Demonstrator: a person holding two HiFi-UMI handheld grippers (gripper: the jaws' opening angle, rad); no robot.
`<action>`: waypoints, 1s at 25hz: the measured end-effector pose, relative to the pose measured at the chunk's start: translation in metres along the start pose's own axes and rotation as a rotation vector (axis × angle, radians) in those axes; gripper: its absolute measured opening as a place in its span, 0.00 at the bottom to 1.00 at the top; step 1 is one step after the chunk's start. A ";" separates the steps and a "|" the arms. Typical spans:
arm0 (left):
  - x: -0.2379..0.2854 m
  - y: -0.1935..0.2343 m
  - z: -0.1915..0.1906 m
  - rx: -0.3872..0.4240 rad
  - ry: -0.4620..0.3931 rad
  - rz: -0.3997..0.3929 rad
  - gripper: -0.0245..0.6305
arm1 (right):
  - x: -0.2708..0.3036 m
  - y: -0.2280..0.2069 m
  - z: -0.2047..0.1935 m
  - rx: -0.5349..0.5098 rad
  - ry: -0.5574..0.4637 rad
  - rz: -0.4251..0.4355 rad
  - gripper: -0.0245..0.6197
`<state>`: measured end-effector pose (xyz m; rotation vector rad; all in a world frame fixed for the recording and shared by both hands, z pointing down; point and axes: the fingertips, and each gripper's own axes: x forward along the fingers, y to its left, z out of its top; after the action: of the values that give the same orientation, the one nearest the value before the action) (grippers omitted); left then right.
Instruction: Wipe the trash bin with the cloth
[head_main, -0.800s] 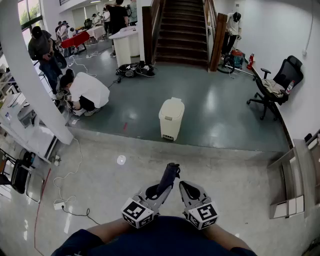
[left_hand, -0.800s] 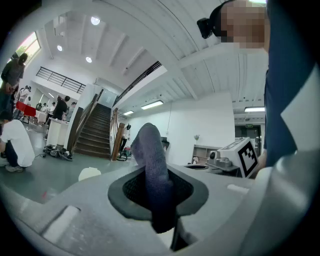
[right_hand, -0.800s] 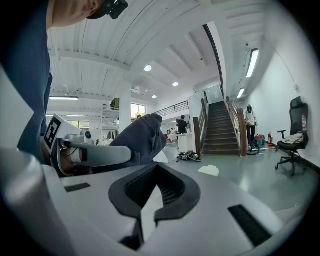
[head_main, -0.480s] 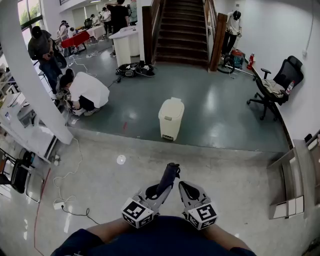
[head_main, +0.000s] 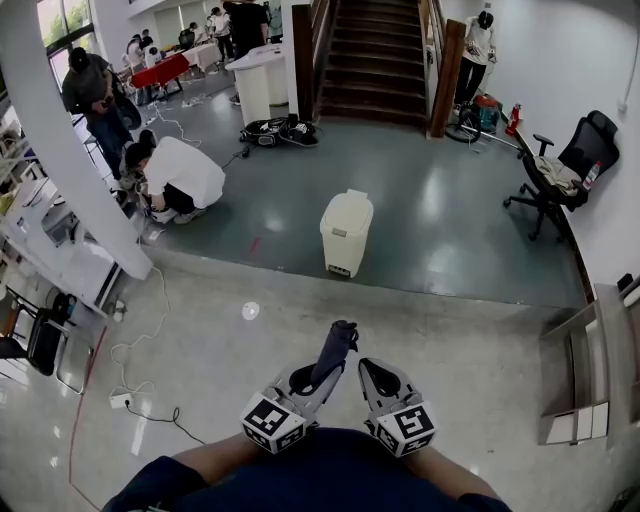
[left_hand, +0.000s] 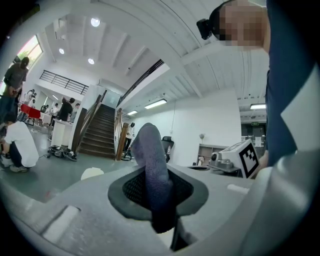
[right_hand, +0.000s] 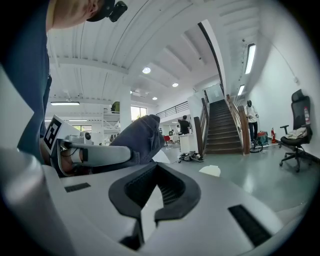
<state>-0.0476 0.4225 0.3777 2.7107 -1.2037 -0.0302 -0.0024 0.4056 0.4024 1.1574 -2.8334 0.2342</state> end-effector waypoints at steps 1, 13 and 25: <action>0.005 -0.002 -0.001 -0.001 0.001 0.009 0.11 | -0.002 -0.006 0.000 0.002 0.000 0.004 0.05; 0.067 -0.006 -0.009 -0.027 -0.013 0.108 0.11 | -0.011 -0.077 -0.006 -0.003 0.018 0.064 0.05; 0.163 0.138 0.003 -0.060 -0.032 0.000 0.11 | 0.140 -0.154 -0.001 -0.005 0.054 -0.010 0.05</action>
<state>-0.0399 0.2109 0.4068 2.6683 -1.1923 -0.1082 0.0059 0.2007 0.4380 1.1460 -2.7796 0.2536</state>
